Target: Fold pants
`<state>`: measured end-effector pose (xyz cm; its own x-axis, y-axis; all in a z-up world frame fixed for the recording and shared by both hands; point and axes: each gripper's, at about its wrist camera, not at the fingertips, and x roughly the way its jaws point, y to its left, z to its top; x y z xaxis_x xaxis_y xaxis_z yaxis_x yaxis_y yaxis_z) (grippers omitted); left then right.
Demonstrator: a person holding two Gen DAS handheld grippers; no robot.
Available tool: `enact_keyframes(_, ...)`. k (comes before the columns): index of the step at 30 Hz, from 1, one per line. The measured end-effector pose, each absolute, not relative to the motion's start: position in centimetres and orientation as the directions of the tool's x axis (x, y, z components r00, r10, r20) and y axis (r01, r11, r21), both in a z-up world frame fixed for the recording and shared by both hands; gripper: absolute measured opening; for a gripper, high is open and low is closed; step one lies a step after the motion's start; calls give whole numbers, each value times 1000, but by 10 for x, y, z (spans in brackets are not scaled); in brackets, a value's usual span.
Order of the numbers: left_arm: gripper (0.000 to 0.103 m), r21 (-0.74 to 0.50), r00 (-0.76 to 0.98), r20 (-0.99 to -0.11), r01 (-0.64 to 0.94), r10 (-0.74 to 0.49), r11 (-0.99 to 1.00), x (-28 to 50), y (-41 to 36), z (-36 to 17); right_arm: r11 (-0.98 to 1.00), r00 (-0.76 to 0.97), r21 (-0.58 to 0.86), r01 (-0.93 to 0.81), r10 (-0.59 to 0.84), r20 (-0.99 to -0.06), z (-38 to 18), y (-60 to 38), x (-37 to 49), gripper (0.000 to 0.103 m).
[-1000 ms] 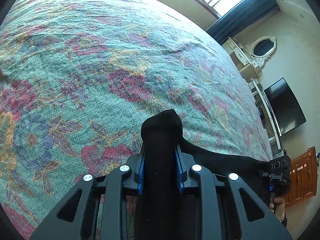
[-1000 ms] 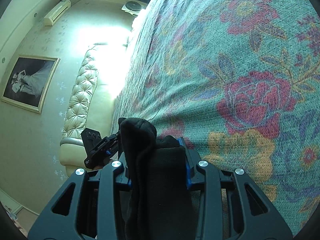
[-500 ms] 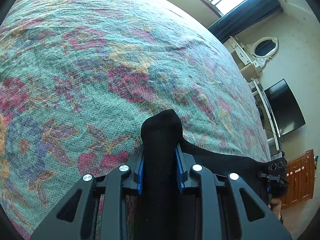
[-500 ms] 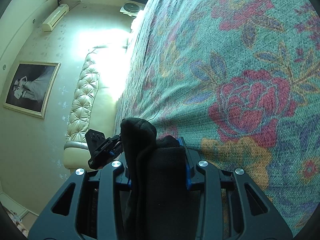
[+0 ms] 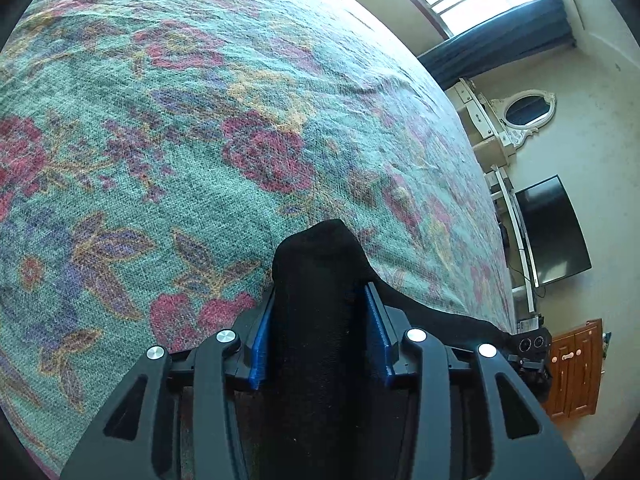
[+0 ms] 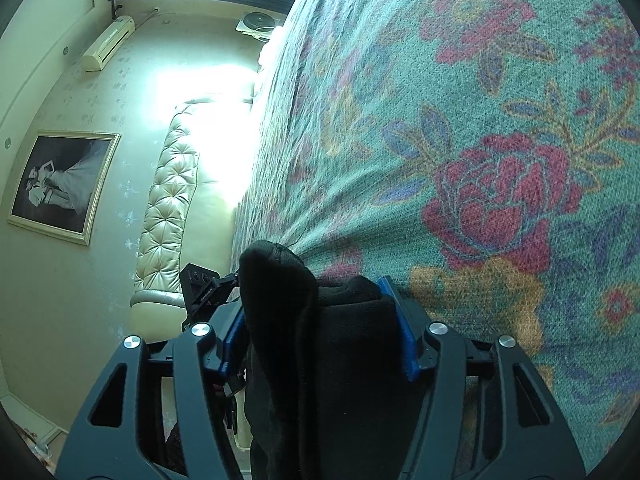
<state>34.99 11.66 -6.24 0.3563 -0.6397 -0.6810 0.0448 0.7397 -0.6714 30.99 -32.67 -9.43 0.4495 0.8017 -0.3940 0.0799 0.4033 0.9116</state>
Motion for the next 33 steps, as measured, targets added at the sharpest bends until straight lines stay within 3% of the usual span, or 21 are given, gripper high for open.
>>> enact_keyframes(1, 50, -680, 367, -671, 41, -644, 732, 347, 120, -60, 401, 461, 913, 79, 797, -390, -89, -329, 304, 79)
enact_keyframes(3, 55, -681, 397, -658, 48, -640, 731, 336, 129, -53, 396, 484, 914, 85, 785, -386, -83, -339, 288, 85)
enact_keyframes(5, 57, -694, 394, -642, 65, -658, 717, 322, 138, -48, 406, 507, 908, 105, 764, -400, -79, -352, 267, 86)
enact_keyframes(8, 68, -708, 378, -632, 71, -676, 702, 290, 151, -47, 408, 525, 901, 147, 740, -421, -82, -368, 230, 87)
enact_keyframes(15, 68, -758, 365, -603, 18, -710, 652, 207, 169, -59, 406, 476, 902, 145, 771, -424, -88, -346, 172, 87)
enact_keyframes(24, 69, -800, 393, -557, -16, -732, 600, 163, 154, -62, 468, 473, 876, 118, 749, -464, -84, -294, 173, 90)
enact_keyframes(28, 68, -811, 420, -541, -28, -729, 585, 163, 149, -64, 520, 464, 838, 163, 709, -531, -90, -288, 177, 50)
enact_keyframes(30, 50, -778, 425, -582, -40, -694, 627, 160, 145, -66, 498, 475, 850, 170, 715, -514, -95, -291, 174, 44)
enact_keyframes(33, 43, -773, 434, -582, -34, -687, 634, 158, 146, -66, 481, 485, 863, 158, 723, -492, -96, -291, 170, 38)
